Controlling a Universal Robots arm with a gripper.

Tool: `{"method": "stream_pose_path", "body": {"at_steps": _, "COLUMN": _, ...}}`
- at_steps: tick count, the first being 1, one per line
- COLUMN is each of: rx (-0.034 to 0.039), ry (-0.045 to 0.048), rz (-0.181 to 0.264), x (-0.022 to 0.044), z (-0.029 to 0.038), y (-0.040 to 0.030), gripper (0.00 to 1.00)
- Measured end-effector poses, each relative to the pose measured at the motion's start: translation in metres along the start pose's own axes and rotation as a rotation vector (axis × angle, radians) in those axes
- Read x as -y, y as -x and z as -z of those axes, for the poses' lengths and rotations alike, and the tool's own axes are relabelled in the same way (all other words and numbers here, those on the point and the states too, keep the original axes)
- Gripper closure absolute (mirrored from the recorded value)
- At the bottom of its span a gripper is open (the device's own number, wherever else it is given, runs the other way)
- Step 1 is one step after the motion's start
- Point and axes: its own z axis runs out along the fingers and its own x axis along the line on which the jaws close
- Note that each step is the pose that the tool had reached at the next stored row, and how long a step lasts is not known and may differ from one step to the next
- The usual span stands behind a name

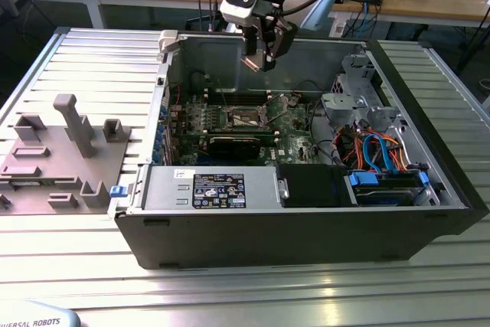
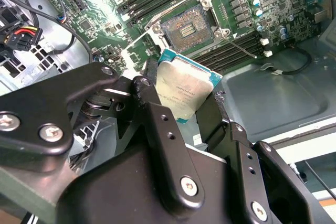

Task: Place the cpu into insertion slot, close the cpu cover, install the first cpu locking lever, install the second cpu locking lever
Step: 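Place the cpu into insertion slot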

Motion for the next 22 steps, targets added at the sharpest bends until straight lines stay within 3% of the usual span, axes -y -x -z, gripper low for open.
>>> {"method": "stream_pose_path", "body": {"at_steps": 22, "rx": 0.0021, "ry": 0.0004, "rz": -0.024, "x": 0.0, "z": 0.0, "y": 0.0, "gripper": 0.46}}
